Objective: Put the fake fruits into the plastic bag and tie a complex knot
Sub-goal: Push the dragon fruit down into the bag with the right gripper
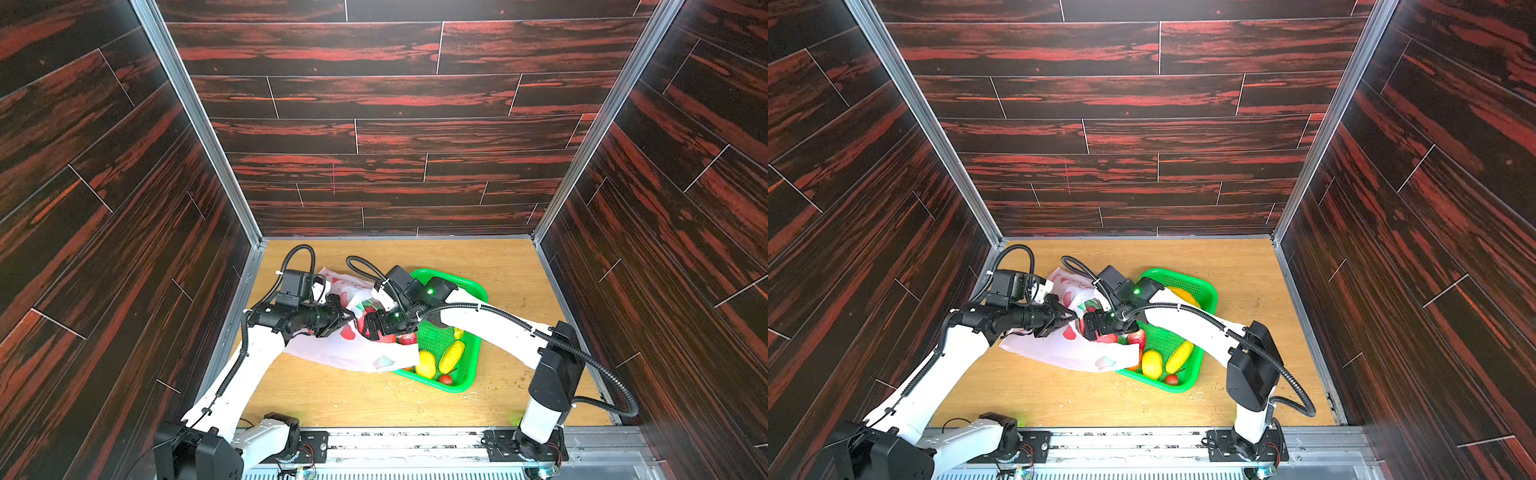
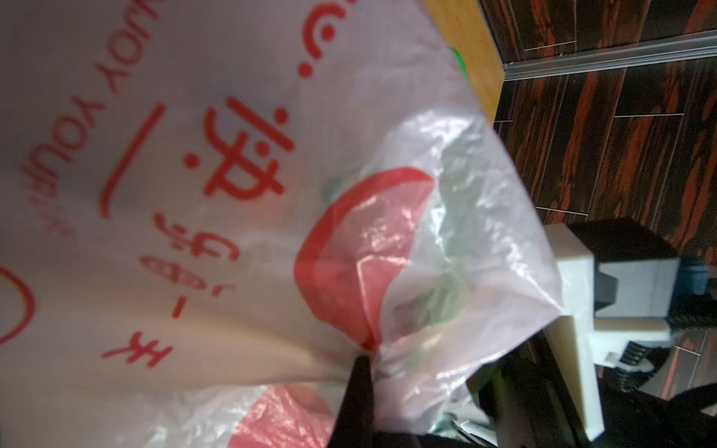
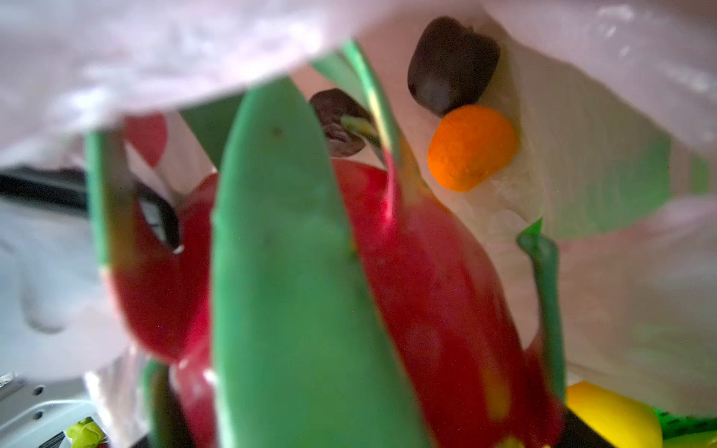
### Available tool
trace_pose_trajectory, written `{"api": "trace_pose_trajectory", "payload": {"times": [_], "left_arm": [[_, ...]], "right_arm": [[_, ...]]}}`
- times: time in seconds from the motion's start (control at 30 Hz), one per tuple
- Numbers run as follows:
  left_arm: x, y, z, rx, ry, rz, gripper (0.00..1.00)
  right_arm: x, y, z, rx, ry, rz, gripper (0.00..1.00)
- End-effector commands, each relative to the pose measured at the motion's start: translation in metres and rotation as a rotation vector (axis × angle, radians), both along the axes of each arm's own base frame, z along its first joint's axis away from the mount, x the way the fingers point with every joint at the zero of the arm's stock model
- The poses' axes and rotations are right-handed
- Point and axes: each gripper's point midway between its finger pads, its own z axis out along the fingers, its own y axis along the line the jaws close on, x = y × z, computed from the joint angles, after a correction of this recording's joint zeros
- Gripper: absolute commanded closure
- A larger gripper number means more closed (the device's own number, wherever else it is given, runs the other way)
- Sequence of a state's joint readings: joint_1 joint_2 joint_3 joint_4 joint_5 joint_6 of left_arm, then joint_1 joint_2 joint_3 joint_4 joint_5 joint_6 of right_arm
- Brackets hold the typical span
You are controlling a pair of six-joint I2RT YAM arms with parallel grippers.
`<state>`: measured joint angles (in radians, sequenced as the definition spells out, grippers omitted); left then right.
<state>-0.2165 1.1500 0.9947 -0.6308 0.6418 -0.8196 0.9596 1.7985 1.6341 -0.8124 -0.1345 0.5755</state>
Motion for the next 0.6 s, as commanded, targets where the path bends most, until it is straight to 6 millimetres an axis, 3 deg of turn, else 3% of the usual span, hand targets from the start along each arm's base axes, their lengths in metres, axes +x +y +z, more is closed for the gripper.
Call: {"api": "trace_pose_trajectory", "payload": {"times": [0.0,0.43,0.57], "left_arm": [[-0.001,0.0,0.006,-0.003,-0.016,0.006,1.0],[0.004,0.004,-0.001,0.009,-0.006,0.014,1.0],[0.007,0.009,-0.004,0.016,-0.008,0.018,1.0]], "right_arm": [[0.005,0.036,0.032,0.144,-0.061,0.063,0.37],[0.015,0.062,0.013,0.203,-0.063,0.099,0.38],[0.02,0.073,0.004,0.24,-0.069,0.112,0.44]]}}
